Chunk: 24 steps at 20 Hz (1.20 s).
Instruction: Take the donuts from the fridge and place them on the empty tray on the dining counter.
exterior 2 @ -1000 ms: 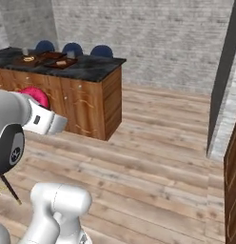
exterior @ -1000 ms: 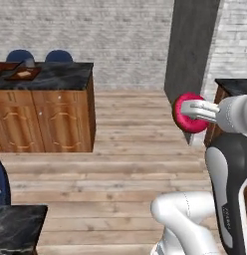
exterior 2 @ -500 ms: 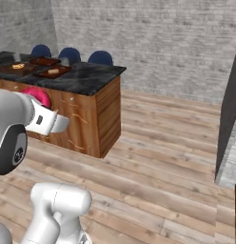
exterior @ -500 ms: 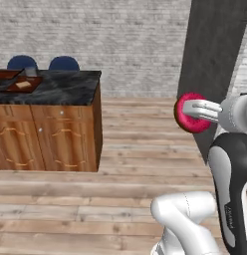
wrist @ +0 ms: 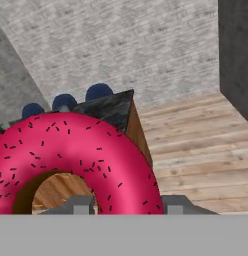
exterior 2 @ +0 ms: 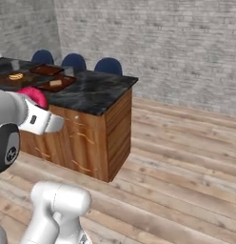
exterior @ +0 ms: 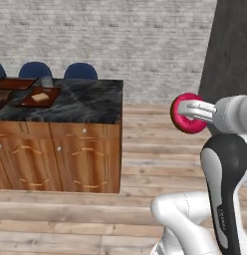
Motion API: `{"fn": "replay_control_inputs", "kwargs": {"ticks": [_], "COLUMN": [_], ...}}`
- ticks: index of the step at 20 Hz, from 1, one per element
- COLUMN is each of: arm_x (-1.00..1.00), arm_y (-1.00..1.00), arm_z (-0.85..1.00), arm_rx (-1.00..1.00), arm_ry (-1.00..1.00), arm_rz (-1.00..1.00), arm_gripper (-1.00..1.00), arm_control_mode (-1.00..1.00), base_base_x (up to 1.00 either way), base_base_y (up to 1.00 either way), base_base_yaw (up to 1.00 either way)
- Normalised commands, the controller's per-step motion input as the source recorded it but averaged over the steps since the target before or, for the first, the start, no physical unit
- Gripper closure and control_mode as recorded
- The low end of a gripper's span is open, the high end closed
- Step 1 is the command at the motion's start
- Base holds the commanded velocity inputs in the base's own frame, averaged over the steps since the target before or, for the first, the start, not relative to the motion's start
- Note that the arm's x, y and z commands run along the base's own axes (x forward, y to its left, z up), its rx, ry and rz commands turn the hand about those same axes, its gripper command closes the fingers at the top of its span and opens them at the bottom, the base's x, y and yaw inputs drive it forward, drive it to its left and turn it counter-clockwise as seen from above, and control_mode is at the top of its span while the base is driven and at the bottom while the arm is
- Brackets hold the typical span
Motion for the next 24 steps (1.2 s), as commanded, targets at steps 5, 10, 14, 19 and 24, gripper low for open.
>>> {"fn": "replay_control_inputs", "kwargs": {"ticks": [5, 10, 14, 19, 24], "arm_x": [0.0, 0.0, 0.0, 0.0, 0.0], "arm_y": [0.0, 0.0, 0.0, 0.0, 0.0], "arm_z": [0.0, 0.0, 0.0, 0.0, 0.0], "arm_rx": [0.0, 0.0, 0.0, 0.0, 0.0], "arm_ry": [0.0, 0.0, 0.0, 0.0, 0.0], "arm_rz": [0.0, 0.0, 0.0, 0.0, 0.0], "arm_gripper": [1.0, 1.0, 1.0, 1.0, 1.0], "arm_control_mode": [1.0, 1.0, 1.0, 1.0, 1.0], "base_base_x": [1.0, 1.0, 0.83, -0.03, -0.13], "base_base_y": [0.4, 1.0, 1.0, 1.0, 1.0], "base_base_yaw": [0.06, -0.04, -0.04, 0.0, -0.1]}}
